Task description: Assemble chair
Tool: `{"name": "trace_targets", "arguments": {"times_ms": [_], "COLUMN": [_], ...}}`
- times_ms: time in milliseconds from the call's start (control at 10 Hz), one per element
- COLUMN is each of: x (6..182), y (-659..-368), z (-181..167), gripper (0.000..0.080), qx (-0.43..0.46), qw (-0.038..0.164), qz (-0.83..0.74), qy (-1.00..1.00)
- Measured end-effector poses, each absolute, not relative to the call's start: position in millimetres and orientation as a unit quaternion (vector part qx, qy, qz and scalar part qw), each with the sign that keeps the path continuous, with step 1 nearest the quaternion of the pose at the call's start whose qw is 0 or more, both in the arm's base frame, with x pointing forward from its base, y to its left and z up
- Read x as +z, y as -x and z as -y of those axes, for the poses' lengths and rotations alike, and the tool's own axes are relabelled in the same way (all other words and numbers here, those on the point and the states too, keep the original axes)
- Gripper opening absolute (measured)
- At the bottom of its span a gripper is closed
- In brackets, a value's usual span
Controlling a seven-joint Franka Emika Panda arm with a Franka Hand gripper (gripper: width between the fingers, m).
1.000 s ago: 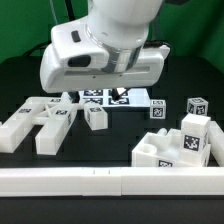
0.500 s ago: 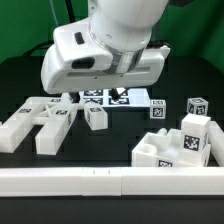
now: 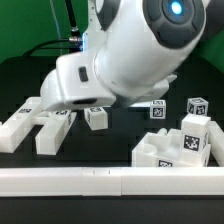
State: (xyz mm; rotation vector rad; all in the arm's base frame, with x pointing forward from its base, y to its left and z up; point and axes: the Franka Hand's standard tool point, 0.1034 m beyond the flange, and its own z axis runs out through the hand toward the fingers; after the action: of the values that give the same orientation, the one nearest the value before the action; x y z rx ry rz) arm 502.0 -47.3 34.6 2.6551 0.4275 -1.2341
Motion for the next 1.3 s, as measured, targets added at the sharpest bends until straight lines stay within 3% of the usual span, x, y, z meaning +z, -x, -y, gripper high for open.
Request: {"name": "trace_targets", "arguments": {"times_ms": [400, 800, 900, 1000, 1100, 1200, 1300], "x": [9.6, 2.0, 1.9, 1.9, 1.9, 1.9, 2.0], "y": [-486, -475, -475, -475, -475, -475, -476], "z": [45, 43, 44, 43, 43, 42, 40], "gripper": [0.0648, 0.0648, 0.0534, 0.0534, 0.0357, 0.0288, 0.0288], "qx": [-0.410, -0.411, -0.412, -0.412, -0.412, -0.412, -0.411], "qw": [0.091, 0.091, 0.091, 0.091, 0.091, 0.091, 0.092], "qz": [-0.149, -0.151, -0.151, -0.151, -0.152, -0.153, -0.154], "qy": [-0.895, -0.894, -0.894, -0.894, -0.894, -0.894, -0.894]}}
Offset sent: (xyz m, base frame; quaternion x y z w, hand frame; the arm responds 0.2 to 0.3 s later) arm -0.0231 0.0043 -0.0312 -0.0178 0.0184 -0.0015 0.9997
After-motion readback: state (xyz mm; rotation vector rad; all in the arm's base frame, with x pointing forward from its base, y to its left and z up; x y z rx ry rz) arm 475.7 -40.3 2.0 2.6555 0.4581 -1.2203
